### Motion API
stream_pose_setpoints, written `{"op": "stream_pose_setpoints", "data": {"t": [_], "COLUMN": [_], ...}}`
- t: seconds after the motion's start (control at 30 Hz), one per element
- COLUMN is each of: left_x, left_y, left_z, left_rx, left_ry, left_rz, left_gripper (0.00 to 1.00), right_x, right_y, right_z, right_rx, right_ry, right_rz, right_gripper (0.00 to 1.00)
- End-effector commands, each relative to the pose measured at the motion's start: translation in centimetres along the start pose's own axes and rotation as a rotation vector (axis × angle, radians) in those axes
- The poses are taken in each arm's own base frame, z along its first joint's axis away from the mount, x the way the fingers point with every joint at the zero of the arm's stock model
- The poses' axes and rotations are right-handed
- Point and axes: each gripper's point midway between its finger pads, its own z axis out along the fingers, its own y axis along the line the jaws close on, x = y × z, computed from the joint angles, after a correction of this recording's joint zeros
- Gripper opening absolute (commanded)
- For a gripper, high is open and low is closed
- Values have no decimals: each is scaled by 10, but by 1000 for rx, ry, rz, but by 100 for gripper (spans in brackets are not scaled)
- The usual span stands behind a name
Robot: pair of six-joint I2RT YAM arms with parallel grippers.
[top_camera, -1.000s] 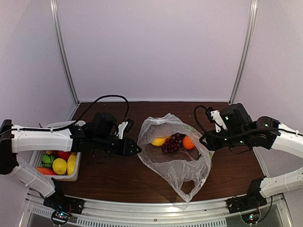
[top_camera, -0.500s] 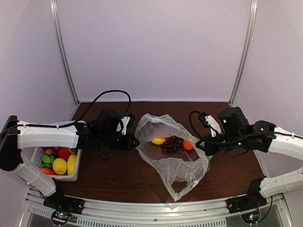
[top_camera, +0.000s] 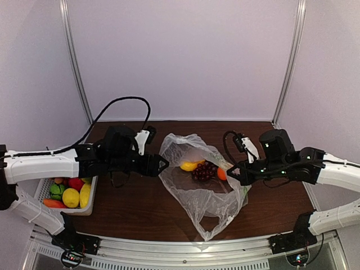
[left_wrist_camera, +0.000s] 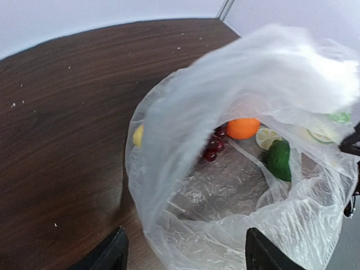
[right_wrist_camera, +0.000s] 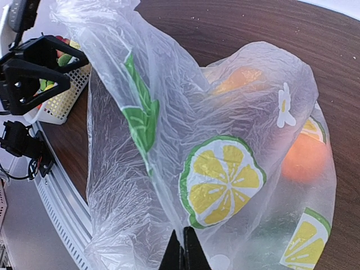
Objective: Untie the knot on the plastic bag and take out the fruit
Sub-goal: Adjust the takeout bag at the center of the board, then reach into the gripper of the takeout bag.
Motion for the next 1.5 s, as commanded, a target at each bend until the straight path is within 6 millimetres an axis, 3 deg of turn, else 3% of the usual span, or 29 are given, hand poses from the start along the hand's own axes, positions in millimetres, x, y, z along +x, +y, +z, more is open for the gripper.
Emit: {"op": "stream_pose_setpoints", "data": {"t": [0.0, 0.13, 0.2, 0.3, 0.43, 0.53, 0.87, 1.13, 1.47], "left_x": [-26, -26, -20, -14, -9, -3, 2, -9, -10], "left_y": [-40, -86, -108, -136, -148, -145, -93, -70, -69], "left_z": [-28, -26, -15, 2, 30, 59, 140, 173, 206], "left_rx": [80, 189, 239, 314, 351, 310, 193, 104, 104], "left_ry": [-103, -120, -109, -94, -80, -36, 50, 15, -3], "left_rz": [120, 158, 175, 213, 246, 274, 280, 287, 317], "left_gripper": [71, 62, 56, 54, 53, 52, 44, 57, 67], "right_x": [-6, -8, -9, -9, -11, -12, -12, -9, -13], "right_y": [8, 8, 7, 7, 6, 6, 7, 6, 11], "right_z": [-2, -3, -3, -4, -7, -10, -11, -2, 13], "right_rx": [-46, -51, -48, -49, -44, -46, -64, -61, -88], "right_ry": [-40, -60, -65, -72, -89, -103, -116, -106, -109], "right_rz": [14, 20, 22, 30, 39, 45, 54, 51, 68], "right_gripper": [0, 0, 0, 0, 0, 0, 0, 0, 0]}}
